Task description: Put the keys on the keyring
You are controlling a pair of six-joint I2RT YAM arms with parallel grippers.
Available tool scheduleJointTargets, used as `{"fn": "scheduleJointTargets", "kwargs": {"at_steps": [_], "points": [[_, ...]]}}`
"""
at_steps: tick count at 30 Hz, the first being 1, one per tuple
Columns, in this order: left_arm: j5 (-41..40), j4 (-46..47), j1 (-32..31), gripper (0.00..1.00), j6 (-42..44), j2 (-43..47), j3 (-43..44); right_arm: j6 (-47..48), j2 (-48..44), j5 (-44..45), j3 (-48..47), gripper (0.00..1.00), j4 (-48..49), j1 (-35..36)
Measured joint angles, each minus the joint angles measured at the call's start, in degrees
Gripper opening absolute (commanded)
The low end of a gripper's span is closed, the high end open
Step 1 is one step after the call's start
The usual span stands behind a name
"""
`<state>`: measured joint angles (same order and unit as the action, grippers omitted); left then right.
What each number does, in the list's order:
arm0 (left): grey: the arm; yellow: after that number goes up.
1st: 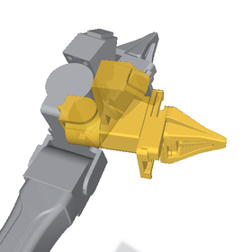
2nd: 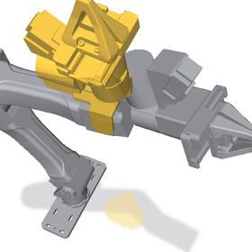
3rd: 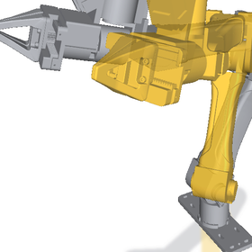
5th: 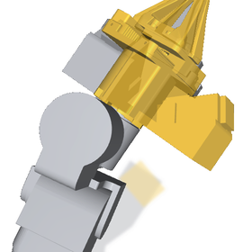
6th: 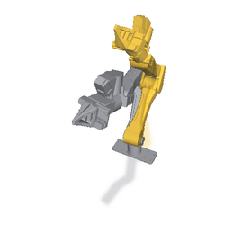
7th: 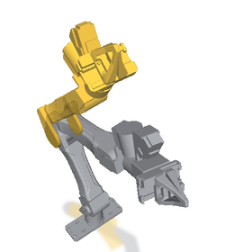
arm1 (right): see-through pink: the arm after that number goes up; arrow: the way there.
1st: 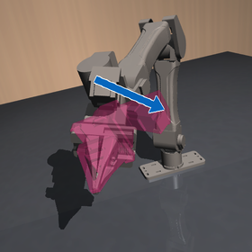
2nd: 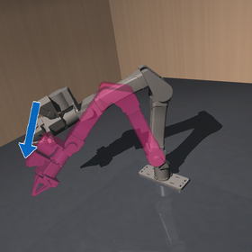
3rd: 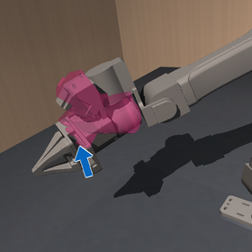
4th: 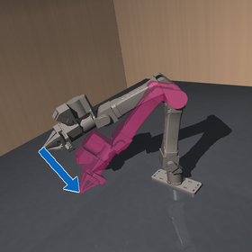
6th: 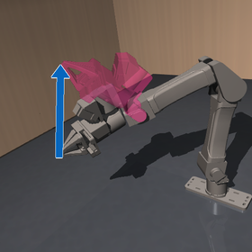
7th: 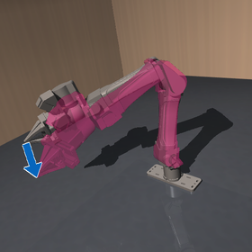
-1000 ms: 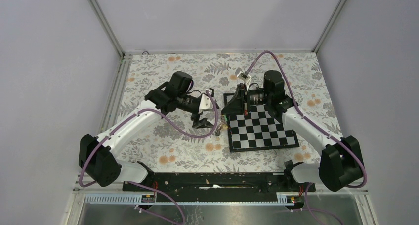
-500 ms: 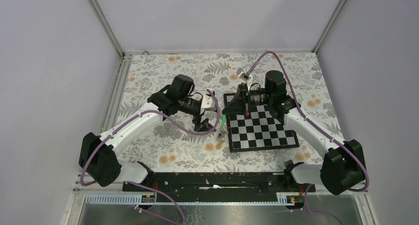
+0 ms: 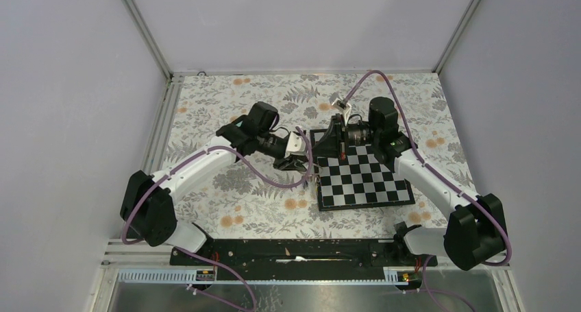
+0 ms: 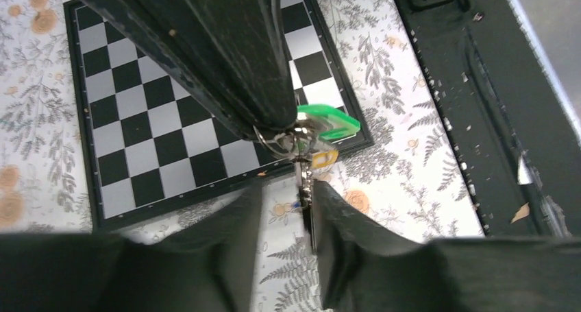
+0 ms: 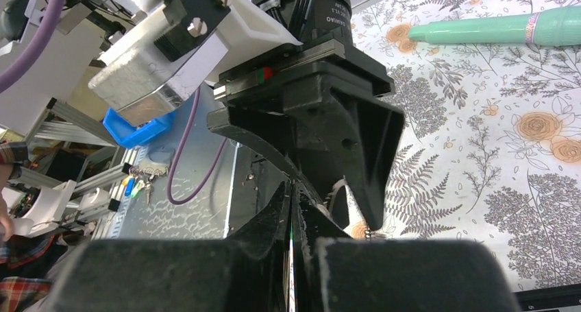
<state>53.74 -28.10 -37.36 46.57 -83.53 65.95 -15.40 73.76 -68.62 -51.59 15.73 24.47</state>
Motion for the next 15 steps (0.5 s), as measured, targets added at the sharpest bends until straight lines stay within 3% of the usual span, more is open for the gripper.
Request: {"fn": "scheduleJointTargets", "kwargs": {"at_steps": [2, 3, 7, 15], "points": [[0.0, -0.2, 0.0, 0.05, 0.4, -0.1, 0.1, 0.0, 0.0, 0.0, 0.0, 0.0, 0.0, -0.3], [-0.2, -0.5, 0.0, 0.0, 0.6, -0.1, 0.1, 0.0, 0.0, 0.0, 0.0, 0.0, 0.0, -0.5], [-2.8, -1.4, 0.0, 0.0, 1.6, 0.0, 0.4, 2.6, -0.3, 0.0, 0.0, 0.0, -2.1, -1.9], [-13.6, -8.3, 0.0, 0.0, 4.7, 4.1, 2.3, 25.4, -3.1, 6.0, -3.0, 0.02, -24.6, -3.3]]}}
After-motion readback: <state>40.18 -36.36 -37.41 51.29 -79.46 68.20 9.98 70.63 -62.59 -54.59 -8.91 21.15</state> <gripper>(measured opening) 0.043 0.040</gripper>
